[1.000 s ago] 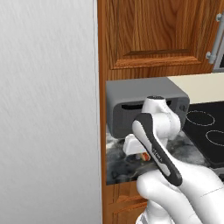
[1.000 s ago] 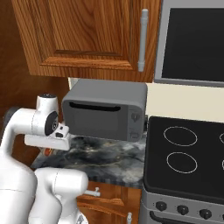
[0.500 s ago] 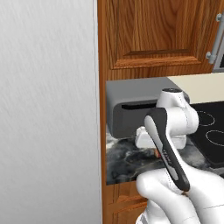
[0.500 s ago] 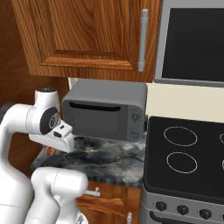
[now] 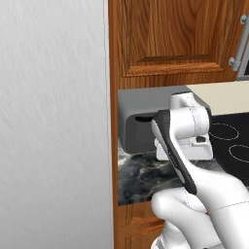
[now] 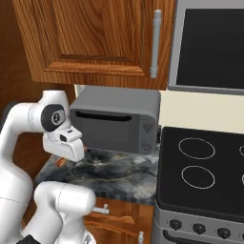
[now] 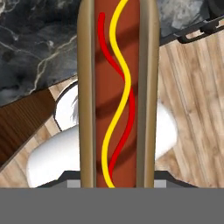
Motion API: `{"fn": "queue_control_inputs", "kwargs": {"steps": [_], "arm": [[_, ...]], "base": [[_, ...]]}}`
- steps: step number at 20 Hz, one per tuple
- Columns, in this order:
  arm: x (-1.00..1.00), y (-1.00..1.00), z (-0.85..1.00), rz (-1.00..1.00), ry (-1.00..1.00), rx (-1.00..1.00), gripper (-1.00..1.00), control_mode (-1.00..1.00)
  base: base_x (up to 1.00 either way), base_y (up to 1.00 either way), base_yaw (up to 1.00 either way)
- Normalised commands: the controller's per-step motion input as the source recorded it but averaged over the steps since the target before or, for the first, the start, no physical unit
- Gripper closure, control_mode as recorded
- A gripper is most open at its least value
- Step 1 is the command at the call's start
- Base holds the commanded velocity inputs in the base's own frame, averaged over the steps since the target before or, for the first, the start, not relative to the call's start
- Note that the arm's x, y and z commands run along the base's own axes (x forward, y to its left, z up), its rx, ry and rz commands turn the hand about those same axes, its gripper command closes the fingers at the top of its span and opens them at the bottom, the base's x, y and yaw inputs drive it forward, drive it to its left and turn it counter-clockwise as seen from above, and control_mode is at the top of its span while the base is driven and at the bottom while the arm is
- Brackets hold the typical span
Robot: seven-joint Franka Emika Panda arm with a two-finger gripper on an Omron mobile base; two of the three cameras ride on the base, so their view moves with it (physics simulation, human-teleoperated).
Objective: Store the hot dog in the freezer for long-term storage. Close the freezer door after placing the cooked food.
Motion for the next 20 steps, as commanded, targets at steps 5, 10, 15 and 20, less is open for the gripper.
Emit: {"fn": "queue_control_inputs", "kwargs": {"steps": [5,10,15,20], "arm": [[0.0,-0.27,0.07,-0.09,0.12,-0.09,1.0,-1.0],[-0.1,-0.25,0.0,0.0,0.07,0.03,1.0,-1.0],[-0.29,-0.14,0.0,0.05,0.07,0.08,1.0,-1.0],[-0.21,-0.06,0.0,0.03,0.0,0.03,1.0,-1.0]], "base": [[0.0,0.0,0.0],[0.0,0.0,0.0],[0.0,0.0,0.0],[0.0,0.0,0.0]]}}
